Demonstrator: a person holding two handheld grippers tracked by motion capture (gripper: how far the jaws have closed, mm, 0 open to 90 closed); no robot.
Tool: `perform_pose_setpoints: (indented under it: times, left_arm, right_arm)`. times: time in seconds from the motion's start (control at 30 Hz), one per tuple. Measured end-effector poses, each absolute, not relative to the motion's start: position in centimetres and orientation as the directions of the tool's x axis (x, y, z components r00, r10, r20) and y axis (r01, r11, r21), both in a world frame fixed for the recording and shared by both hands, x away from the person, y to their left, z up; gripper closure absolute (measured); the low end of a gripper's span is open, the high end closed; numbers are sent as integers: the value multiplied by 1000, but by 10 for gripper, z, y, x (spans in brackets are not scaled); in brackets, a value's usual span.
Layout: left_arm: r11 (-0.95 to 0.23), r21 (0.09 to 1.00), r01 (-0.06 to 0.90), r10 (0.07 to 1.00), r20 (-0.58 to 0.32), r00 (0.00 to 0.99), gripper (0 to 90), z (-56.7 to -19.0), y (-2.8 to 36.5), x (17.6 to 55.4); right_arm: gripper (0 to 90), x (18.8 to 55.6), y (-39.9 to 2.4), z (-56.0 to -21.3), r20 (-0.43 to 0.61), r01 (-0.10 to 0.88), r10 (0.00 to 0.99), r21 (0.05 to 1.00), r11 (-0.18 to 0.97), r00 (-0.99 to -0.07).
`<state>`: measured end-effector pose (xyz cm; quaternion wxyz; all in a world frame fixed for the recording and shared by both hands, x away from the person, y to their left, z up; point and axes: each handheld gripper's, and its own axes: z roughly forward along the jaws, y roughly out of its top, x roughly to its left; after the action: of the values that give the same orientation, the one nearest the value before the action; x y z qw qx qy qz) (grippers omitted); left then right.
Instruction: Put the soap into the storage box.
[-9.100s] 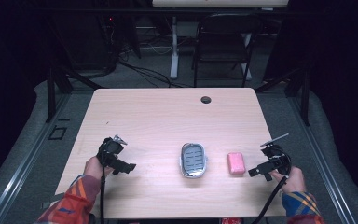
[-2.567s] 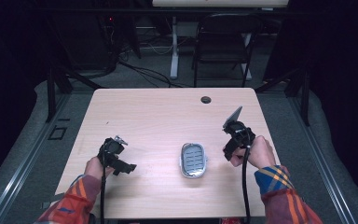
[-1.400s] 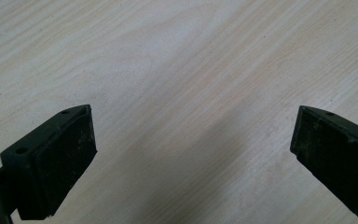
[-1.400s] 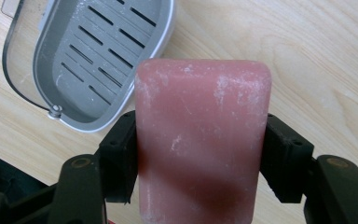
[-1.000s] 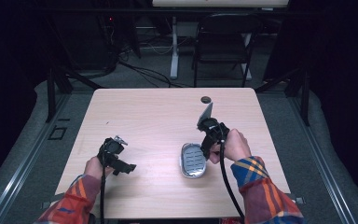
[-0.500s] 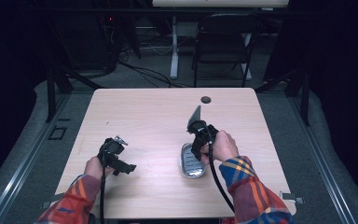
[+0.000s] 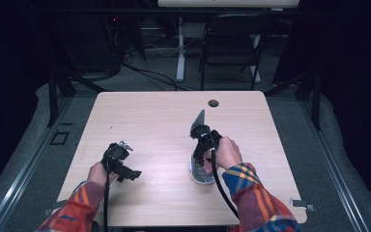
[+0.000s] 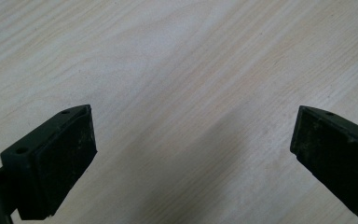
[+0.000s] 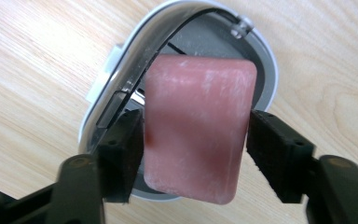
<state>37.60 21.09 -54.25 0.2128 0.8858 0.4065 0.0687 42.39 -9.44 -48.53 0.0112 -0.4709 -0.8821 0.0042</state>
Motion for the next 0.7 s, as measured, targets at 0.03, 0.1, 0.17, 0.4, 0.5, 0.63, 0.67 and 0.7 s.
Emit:
perform_pose_setpoints:
  times: [0.03, 0.1, 0.17, 0.4, 0.5, 0.63, 0.67, 0.7]
  left_arm:
    - [-579, 432, 691, 750, -51, 660, 1, -542, 211, 376]
    - [-579, 432, 691, 750, -51, 660, 1, -542, 211, 376]
    - [-580, 431, 691, 749, -51, 660, 1, -543, 211, 376]
    - [-579, 432, 692, 751, -49, 659, 1, -543, 210, 376]
    - [-581, 428, 692, 749, -52, 661, 1, -543, 211, 376]
    - [-580, 428, 693, 749, -54, 660, 1, -543, 211, 376]
    - [-581, 428, 693, 749, -53, 661, 1, -543, 211, 376]
    - [-581, 428, 692, 749, -53, 661, 1, -543, 211, 376]
  right_arm:
    - [383, 424, -94, -485, 16, 831, 831, -18, 556, -556]
    - [386, 423, -95, -483, 31, 837, 837, -4, 547, -547]
    - [389, 422, -98, -481, 46, 829, 828, 3, 559, -558]
    - [456, 420, -108, -478, 139, 830, 820, 22, 558, -555]
    - [446, 419, -111, -475, 128, 827, 818, 32, 562, -561]
    - [425, 418, -119, -470, 115, 831, 823, 55, 553, -556]
    - [417, 418, -121, -470, 117, 833, 825, 61, 550, -553]
    - [416, 418, -124, -468, 114, 837, 830, 64, 543, -547]
